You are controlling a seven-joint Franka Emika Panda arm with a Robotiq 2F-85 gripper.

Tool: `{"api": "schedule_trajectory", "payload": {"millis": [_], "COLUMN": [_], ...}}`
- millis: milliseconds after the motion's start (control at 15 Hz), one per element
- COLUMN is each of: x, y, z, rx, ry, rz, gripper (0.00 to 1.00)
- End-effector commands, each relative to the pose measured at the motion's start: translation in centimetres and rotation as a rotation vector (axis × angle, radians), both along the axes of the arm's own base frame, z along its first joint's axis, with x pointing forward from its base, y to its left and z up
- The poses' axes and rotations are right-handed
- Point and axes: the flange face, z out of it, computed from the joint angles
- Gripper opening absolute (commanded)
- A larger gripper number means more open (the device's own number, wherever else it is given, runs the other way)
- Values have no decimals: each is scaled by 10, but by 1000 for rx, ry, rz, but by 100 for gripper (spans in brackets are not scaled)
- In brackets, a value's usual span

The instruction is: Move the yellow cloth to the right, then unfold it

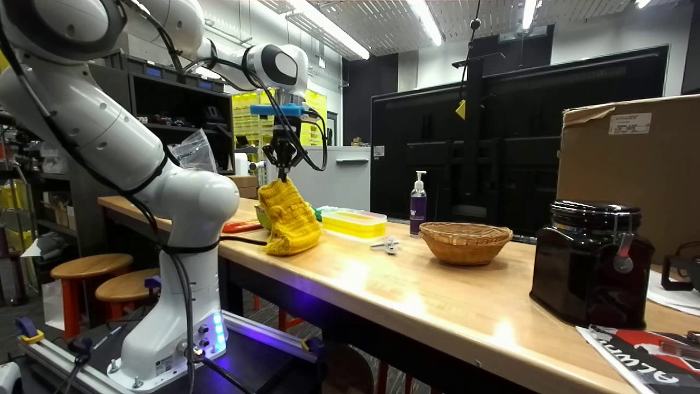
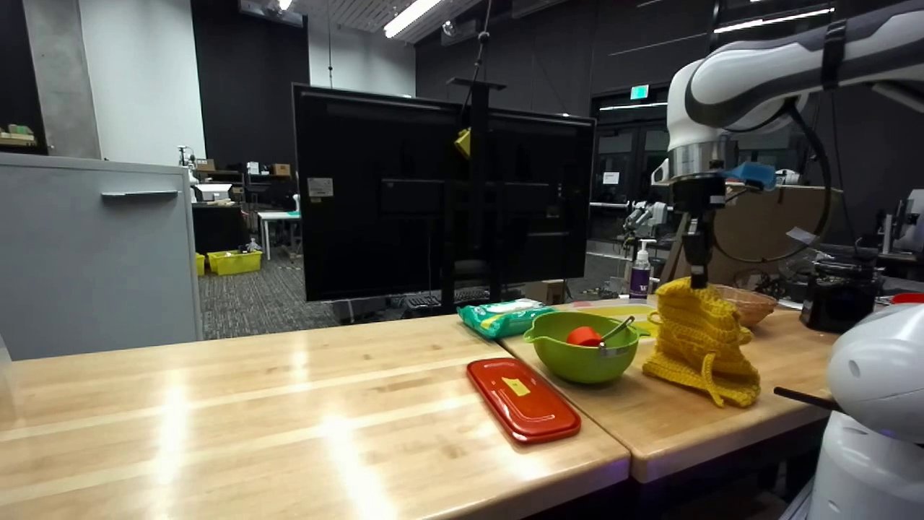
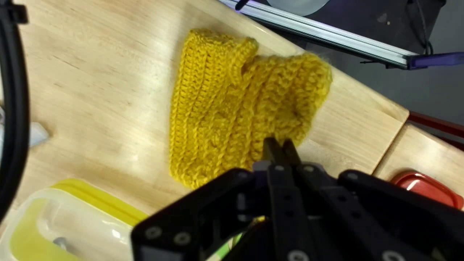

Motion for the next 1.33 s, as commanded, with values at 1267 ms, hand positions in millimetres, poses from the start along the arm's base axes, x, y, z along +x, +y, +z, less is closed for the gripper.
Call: {"api": "schedule_trajectory", "payload": {"millis": [1267], "x": [-79], "y": [-200], "z": [-19], "rx": [83], "ry": [49], "rz": [-498], "gripper": [0]}}
